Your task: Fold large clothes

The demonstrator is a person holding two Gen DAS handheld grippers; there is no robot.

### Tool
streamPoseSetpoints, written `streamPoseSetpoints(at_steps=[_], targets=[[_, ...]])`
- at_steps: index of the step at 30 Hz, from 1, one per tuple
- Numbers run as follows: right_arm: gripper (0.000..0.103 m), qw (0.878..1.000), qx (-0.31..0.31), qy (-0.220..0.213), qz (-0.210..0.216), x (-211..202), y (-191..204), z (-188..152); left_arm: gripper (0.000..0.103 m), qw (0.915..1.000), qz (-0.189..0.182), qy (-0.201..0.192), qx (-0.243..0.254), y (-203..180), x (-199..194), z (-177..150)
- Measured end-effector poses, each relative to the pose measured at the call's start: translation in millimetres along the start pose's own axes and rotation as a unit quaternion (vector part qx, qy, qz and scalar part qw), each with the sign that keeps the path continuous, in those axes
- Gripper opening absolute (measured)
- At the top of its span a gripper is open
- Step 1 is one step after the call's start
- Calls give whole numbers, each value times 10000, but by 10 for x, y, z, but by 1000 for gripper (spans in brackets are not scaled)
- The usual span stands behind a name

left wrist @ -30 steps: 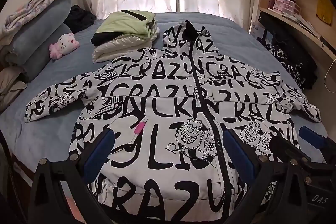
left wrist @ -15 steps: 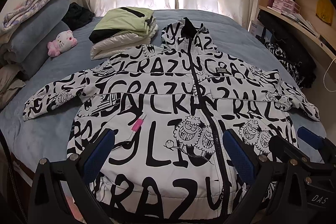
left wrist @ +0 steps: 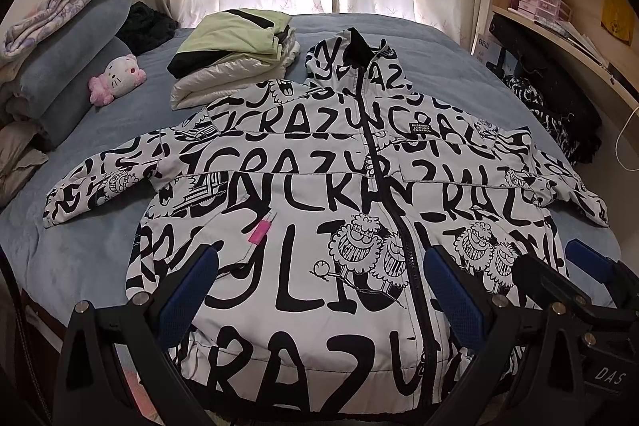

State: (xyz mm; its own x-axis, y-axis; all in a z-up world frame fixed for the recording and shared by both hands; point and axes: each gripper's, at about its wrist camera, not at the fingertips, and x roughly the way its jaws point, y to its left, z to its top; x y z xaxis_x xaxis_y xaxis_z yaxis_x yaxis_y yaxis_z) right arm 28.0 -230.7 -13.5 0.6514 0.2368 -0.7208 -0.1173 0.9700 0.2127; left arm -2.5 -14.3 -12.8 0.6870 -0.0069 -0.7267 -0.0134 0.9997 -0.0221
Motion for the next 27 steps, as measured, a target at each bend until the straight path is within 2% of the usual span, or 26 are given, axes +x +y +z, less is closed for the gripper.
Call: streamPoseSetpoints(at_steps=[7,16,22,27], targets=[[103,10000,36,62,11,17,0,-26,102,9999,59,76,49,-51,21,-66],[103,9995,276,171,66,61,-111,-52,102,9995,5,273,177,-85,78,16],[103,9977,472,276,401,79,-159,-95,102,9990,-68,386,231,-162,142,60],[103,9979,444,183,434,53,-232,-36,102,9988,-126,338,321,-245,160,109]])
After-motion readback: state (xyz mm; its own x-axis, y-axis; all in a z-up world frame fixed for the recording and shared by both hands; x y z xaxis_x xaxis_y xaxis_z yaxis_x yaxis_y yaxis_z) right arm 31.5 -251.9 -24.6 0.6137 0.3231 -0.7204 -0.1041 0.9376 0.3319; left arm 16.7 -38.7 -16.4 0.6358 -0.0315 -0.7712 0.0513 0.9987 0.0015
